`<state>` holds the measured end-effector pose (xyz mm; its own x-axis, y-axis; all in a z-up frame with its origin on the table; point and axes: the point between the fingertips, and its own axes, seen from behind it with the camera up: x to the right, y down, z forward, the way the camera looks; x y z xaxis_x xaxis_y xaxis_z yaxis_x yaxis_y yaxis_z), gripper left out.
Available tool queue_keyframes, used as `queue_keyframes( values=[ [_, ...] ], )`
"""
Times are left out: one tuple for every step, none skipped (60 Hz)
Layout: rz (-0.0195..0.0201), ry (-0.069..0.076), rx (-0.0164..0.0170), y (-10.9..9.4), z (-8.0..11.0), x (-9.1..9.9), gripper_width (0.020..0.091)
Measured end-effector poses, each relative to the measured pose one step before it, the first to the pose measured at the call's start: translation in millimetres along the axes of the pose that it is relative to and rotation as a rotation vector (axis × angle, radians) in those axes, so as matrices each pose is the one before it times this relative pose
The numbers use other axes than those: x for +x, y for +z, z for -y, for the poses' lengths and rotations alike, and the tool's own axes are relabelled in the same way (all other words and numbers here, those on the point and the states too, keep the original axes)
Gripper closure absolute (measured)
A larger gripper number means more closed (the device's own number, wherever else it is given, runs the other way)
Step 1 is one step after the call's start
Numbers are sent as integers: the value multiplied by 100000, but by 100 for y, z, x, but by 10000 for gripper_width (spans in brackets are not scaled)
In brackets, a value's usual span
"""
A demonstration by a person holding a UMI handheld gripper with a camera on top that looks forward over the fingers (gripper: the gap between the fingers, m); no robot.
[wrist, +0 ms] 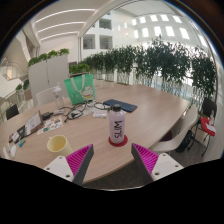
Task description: Pour water
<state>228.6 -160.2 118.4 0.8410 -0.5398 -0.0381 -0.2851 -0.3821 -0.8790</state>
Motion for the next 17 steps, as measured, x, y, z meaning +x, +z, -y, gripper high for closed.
queue_keyframes(
  values=[
    [-428,-97,507,-1093,166,-198,266],
    [-277,-172,607,-1089,250,-258,267],
    [-255,-242,687,-1082,256,-268,267],
    [-294,-275,596,-1113,246,-254,267],
    [-380,-344,383,-1102,215,-274,268],
    [-326,-482,361,-894,75,-143,269],
    [-378,-480,364,-1244,224,-233,268],
    [-263,-369,531,-1047,223,-273,267],
    [-184,-325,606,-1001,235,-306,268],
    [-61,-247,635,-972,243,-359,267],
    [34,-179,633,-821,186,-407,266],
    [75,-109,573,-736,284,-227,267],
    [-98,-9,450,-1149,145,-369,267],
    [40,139,443,-869,174,-343,267],
    [35,213,437,-891,179,-354,266],
    [19,246,457,-895,186,-352,266],
    [17,279,505,-872,188,-326,264]
  ],
)
